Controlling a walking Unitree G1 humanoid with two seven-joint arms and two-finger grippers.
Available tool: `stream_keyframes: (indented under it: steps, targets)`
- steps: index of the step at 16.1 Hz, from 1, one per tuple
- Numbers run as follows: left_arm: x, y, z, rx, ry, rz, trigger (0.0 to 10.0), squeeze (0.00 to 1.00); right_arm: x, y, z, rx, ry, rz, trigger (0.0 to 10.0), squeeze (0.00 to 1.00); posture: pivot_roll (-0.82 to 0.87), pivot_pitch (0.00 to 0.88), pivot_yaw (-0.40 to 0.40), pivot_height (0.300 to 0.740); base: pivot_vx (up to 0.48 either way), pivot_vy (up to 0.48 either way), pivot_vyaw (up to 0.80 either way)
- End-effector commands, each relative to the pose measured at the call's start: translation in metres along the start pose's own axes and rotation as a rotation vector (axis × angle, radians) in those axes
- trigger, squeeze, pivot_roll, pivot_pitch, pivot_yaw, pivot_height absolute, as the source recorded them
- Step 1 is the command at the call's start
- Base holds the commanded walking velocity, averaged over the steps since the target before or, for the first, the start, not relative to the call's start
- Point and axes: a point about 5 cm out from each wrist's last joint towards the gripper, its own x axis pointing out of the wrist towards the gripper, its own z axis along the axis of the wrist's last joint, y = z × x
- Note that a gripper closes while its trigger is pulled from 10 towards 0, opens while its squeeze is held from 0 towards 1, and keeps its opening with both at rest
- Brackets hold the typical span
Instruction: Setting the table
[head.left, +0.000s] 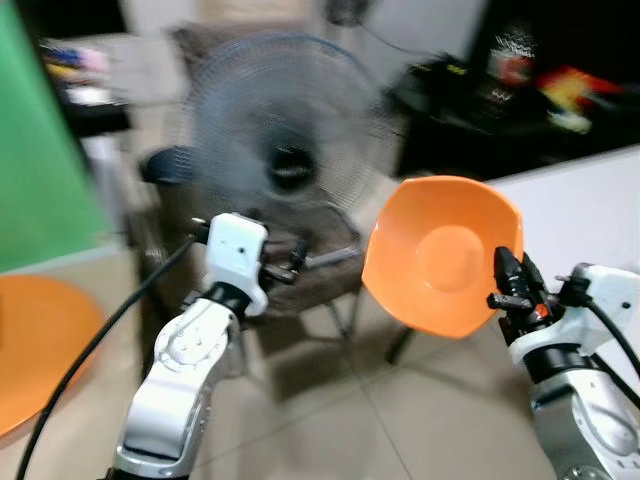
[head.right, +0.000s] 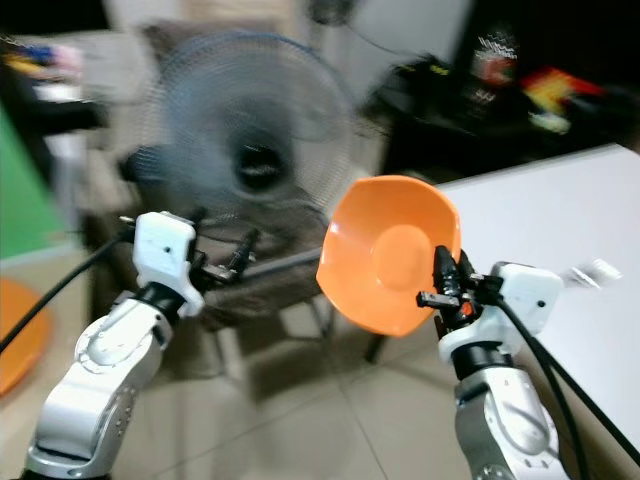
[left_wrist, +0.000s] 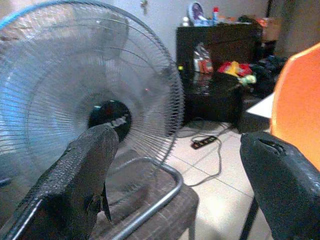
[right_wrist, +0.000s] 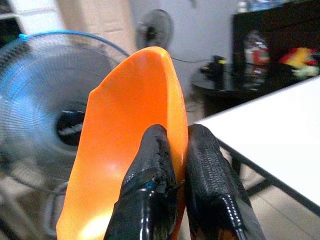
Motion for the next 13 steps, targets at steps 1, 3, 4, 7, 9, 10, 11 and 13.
stream_keyframes:
  steps: [1,3,4,7,9,10,11,13]
  targets:
    - [0.0006,0.0036,-0.0043,0.000,0.017,0.032,10.0,0.00,0.0014,-0.0012,0.0014,-0.024,-0.002,-0.013,10.0,0.00,0.00,0.000,-0.035,0.740,0.000,0.000,-0.80]
    - [0.0008,0.0055,-0.0058,0.008,0.021,0.053,10.0,0.00,0.0017,-0.0034,-0.0003,-0.076,0.016,-0.026,10.0,0.00,0.00,0.000,-0.034,0.740,0.000,0.000,-0.80]
    - [0.0008,0.0056,-0.0052,0.003,0.013,0.055,10.0,0.00,0.0020,-0.0037,-0.0008,-0.085,0.020,-0.031,10.0,0.00,0.00,0.000,-0.034,0.740,0.000,0.000,-0.80]
    - [0.0024,0.0054,-0.0050,-0.009,0.006,0.027,10.0,0.00,0.0029,-0.0037,-0.0024,-0.100,0.022,-0.056,10.0,0.00,0.00,0.000,-0.030,0.740,0.000,0.000,-0.80]
    - [0.0037,0.0081,-0.0060,0.003,0.018,0.037,10.0,0.00,0.0014,-0.0043,-0.0051,-0.097,0.037,-0.078,10.0,0.00,0.00,0.000,-0.029,0.740,0.000,0.480,-0.80]
    - [0.0054,0.0128,-0.0034,0.098,0.012,0.075,10.0,0.00,0.0006,-0.0047,-0.0063,-0.095,0.043,-0.091,10.0,0.00,-0.01,0.000,-0.028,0.740,0.000,-0.461,-0.80]
    - [0.0058,0.0129,-0.0033,0.104,0.011,0.073,10.0,0.00,0.0005,-0.0047,-0.0062,-0.095,0.043,-0.092,10.0,0.00,-0.01,0.000,-0.027,0.740,0.000,-0.480,-0.80]
    - [0.0066,0.0131,-0.0062,0.028,0.023,0.055,10.0,0.00,0.0002,-0.0050,-0.0064,-0.094,0.043,-0.096,10.0,0.00,-0.01,0.000,-0.024,0.740,0.000,-0.480,-0.80]
